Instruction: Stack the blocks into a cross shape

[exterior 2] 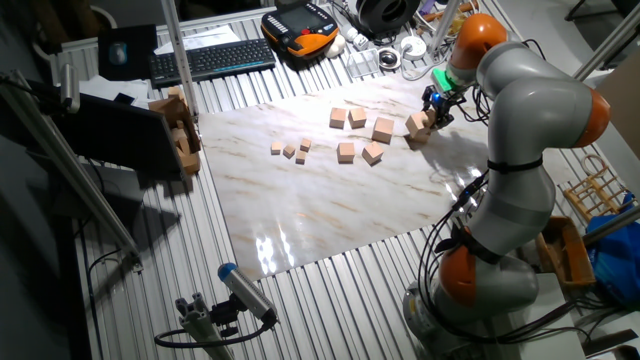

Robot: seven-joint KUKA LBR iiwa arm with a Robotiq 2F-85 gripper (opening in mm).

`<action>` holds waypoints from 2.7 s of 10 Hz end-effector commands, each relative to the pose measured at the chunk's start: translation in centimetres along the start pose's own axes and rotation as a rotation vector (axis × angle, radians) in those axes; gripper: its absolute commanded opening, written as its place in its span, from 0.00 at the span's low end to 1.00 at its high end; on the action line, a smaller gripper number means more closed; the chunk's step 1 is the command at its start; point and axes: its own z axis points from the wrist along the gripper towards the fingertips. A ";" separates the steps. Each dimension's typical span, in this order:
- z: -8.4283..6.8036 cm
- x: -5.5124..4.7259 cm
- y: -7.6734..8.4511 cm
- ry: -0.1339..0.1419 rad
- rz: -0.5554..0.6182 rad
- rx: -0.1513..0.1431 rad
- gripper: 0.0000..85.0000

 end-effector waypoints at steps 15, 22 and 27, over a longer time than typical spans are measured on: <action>0.1 0.1 0.0 -0.013 0.006 0.017 0.00; 0.1 0.1 0.1 -0.016 0.006 0.036 0.00; 0.4 0.1 0.2 -0.014 0.005 0.044 0.00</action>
